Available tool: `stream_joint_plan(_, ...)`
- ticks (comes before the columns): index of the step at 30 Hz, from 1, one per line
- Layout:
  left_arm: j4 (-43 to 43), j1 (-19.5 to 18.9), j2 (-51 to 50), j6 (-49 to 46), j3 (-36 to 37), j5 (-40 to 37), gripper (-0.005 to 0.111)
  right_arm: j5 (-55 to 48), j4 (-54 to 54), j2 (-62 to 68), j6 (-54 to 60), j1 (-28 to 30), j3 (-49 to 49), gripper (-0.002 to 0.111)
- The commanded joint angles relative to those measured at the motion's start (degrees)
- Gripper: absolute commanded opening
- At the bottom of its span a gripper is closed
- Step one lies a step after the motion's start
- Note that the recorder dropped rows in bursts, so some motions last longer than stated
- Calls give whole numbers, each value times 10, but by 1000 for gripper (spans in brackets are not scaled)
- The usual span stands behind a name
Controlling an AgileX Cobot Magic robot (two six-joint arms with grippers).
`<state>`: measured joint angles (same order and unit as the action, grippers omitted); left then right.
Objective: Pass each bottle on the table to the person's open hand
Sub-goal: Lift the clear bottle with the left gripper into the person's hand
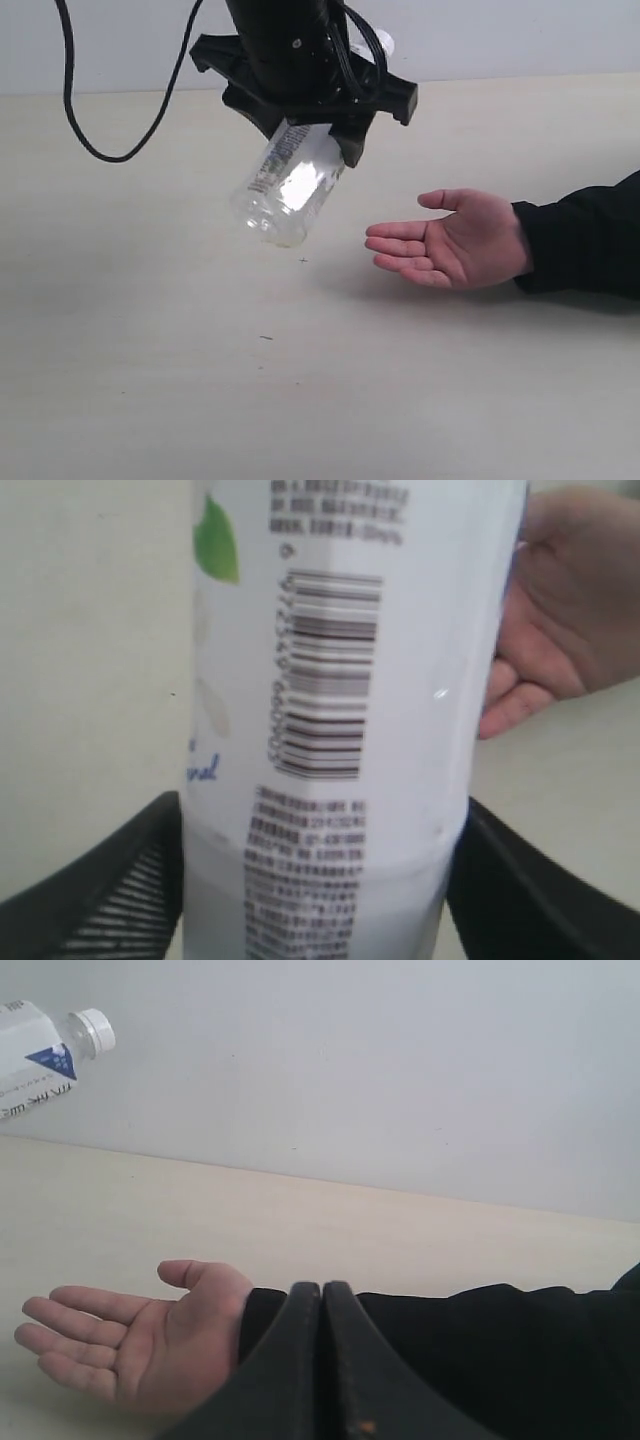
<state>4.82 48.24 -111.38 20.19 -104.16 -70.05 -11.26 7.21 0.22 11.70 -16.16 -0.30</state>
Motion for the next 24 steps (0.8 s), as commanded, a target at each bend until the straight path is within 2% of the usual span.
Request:
stream_joint_plan(1,-10,24,7,20,22,1,0,6,-1,-2,1,3,3,0)
stream_joint_plan(5,-10,44,7,33,27,1,0,6,-1,-2,1,3,3,0)
stream_joint_plan(11,-10,48,7,241,27,1,0,6,-1,-2,1,3,3,0)
stream_joint_plan(14,-12,50,7,295,27,12,0,6,-1,-2,1,3,3,0)
stream_joint_plan(18,-58,50,2,328,27,74,0,6,-1,-2,1,3,3,0)
stream_joint_plan(24,-177,50,-35,298,27,162,0,6,-1,-2,1,3,3,0)
